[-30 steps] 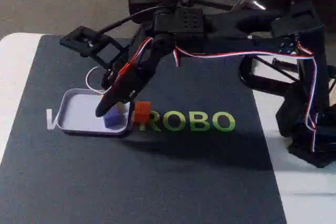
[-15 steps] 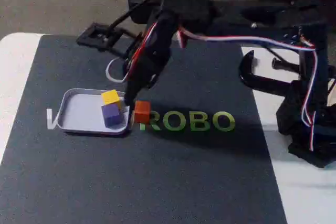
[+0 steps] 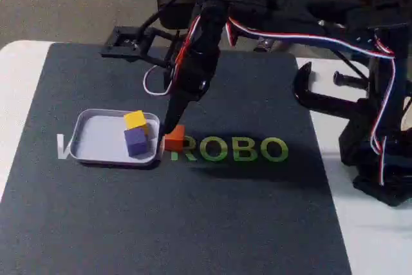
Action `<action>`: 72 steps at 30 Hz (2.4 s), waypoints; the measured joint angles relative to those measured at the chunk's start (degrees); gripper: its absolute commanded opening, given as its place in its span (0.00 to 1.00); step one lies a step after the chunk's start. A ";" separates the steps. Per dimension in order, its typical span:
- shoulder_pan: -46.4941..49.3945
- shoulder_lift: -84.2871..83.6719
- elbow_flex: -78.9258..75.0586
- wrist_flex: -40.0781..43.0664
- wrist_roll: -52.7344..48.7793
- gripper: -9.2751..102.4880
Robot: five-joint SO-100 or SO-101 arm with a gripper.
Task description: Move blocks one by one until all three blocks are in the tray.
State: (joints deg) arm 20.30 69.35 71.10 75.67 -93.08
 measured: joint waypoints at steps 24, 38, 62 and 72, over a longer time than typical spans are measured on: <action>2.72 -8.70 0.00 -3.25 -4.92 0.30; 2.20 -10.20 0.00 -3.96 -4.92 0.24; 2.55 -14.59 -0.09 -7.91 -4.92 0.02; 2.55 -13.80 -0.09 -7.91 -1.85 0.01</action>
State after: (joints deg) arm 22.85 55.55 71.02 67.76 -94.92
